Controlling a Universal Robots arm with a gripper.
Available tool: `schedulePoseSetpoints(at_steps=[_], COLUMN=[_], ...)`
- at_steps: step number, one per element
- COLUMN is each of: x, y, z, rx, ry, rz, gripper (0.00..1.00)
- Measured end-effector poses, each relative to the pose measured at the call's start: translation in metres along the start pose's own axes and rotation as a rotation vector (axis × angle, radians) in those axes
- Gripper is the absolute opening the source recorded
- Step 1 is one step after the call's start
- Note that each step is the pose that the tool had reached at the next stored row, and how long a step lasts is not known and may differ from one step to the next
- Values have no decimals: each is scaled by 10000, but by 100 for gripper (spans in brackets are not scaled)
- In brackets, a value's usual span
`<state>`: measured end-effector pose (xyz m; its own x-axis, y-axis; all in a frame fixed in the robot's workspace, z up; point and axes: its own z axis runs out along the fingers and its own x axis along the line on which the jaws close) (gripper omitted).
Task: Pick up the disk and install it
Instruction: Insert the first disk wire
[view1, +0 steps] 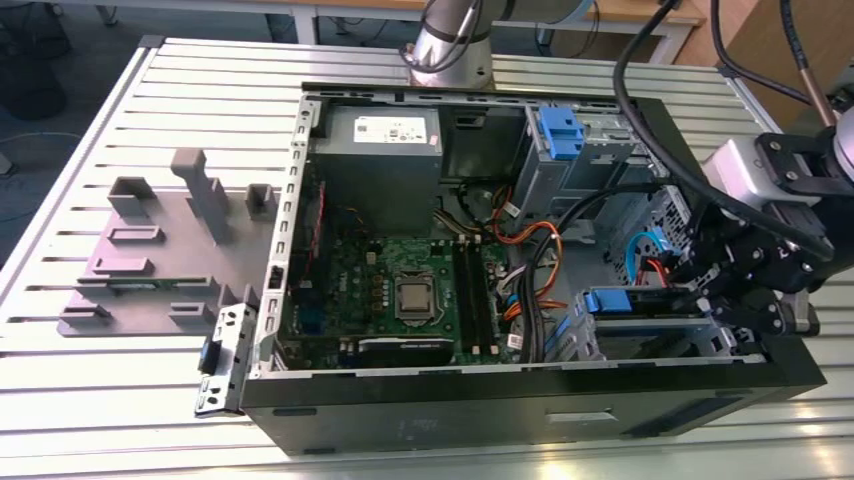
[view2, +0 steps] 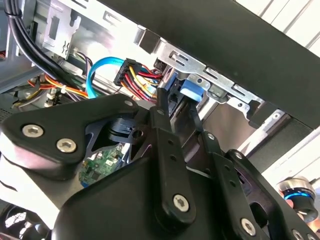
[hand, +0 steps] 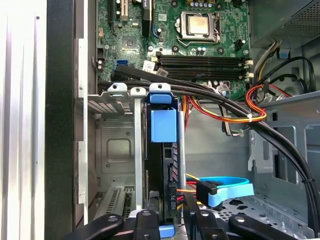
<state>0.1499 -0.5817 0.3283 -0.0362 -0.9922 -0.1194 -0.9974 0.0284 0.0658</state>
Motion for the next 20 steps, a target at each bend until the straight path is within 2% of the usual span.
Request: schedulePoseSetpoints(at_steps=[3, 7, 8, 10, 11, 13, 20], x=[-6, -9, -10, -10, -10, -10, 21], y=[3, 6, 6, 6, 6, 6, 4], z=[-54, -80, -81, -85, -86, -86, -60], rx=[7, 11, 12, 12, 12, 12, 2], ry=[1, -3, -4, -1, 0, 0, 0], rz=[-2, -2, -2, -2, -2, -2, 0], gripper=[33, 33, 31, 19, 19, 11, 11])
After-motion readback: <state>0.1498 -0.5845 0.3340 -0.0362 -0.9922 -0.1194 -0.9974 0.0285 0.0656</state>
